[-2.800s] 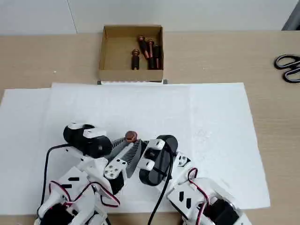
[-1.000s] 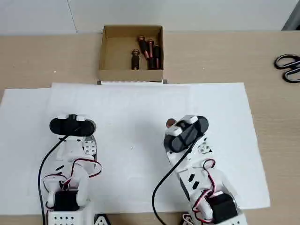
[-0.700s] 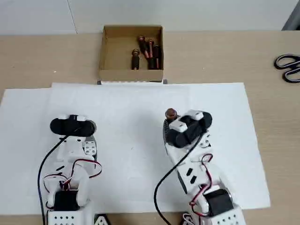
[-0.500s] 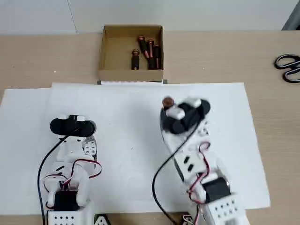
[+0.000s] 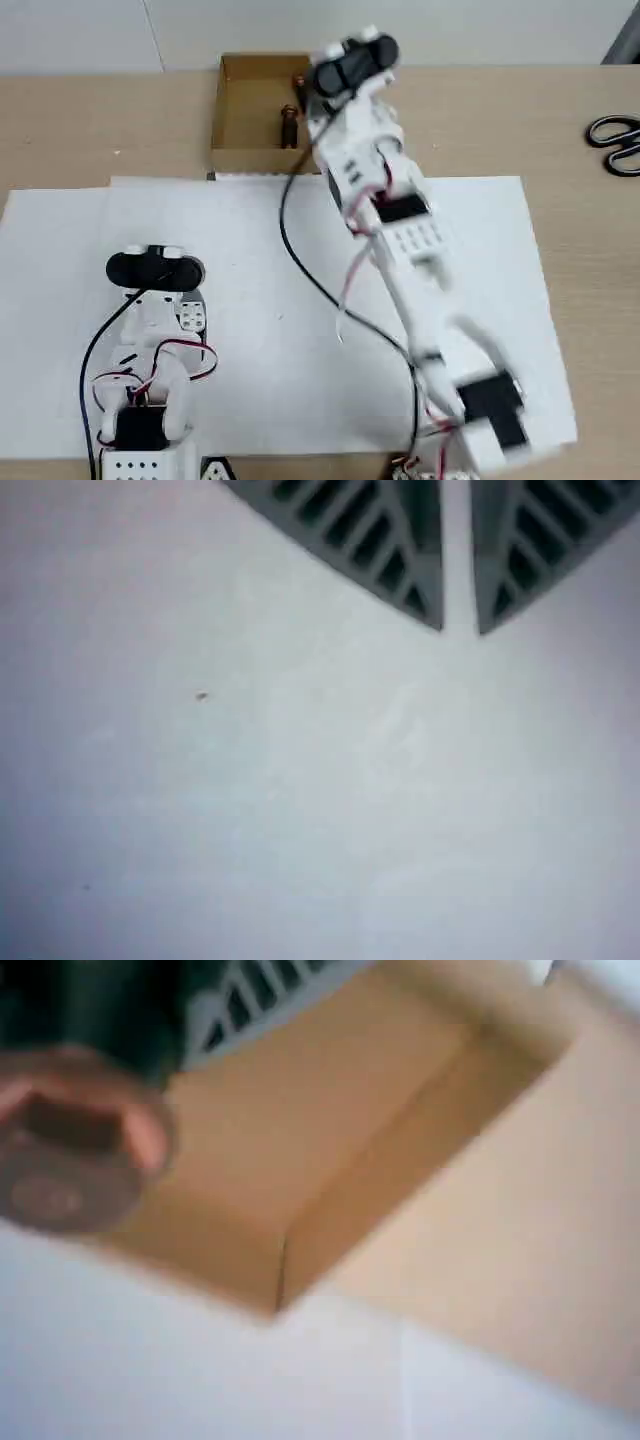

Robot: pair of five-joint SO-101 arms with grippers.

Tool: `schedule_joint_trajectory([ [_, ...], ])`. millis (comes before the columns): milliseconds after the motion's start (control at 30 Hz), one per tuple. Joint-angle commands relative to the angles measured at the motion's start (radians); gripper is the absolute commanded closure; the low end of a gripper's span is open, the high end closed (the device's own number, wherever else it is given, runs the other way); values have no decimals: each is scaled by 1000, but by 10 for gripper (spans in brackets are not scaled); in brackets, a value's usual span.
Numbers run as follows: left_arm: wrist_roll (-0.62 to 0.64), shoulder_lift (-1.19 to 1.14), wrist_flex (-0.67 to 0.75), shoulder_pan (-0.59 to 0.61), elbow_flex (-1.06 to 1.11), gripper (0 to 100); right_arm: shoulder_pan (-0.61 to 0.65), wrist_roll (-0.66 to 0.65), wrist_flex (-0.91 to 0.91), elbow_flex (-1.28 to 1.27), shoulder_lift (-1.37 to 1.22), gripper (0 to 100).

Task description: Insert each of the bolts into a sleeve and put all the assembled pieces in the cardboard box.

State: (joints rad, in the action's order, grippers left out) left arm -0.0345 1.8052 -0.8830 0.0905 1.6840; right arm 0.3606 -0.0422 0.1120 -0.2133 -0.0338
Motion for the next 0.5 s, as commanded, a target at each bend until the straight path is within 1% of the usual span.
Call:
schedule_joint_trajectory([
  [0, 5, 8, -3, 3, -4, 994, -4, 8, -45, 287, -197, 996],
  [133, 5, 8, -3, 3, -4, 994, -4, 5, -39, 485, -412, 995],
  [267, 6, 8, -5, 5, -4, 994, 2, 3, -38, 618, -575, 995],
  [467, 6, 8, -5, 5, -4, 994, 15, -81, -38, 663, -697, 994],
])
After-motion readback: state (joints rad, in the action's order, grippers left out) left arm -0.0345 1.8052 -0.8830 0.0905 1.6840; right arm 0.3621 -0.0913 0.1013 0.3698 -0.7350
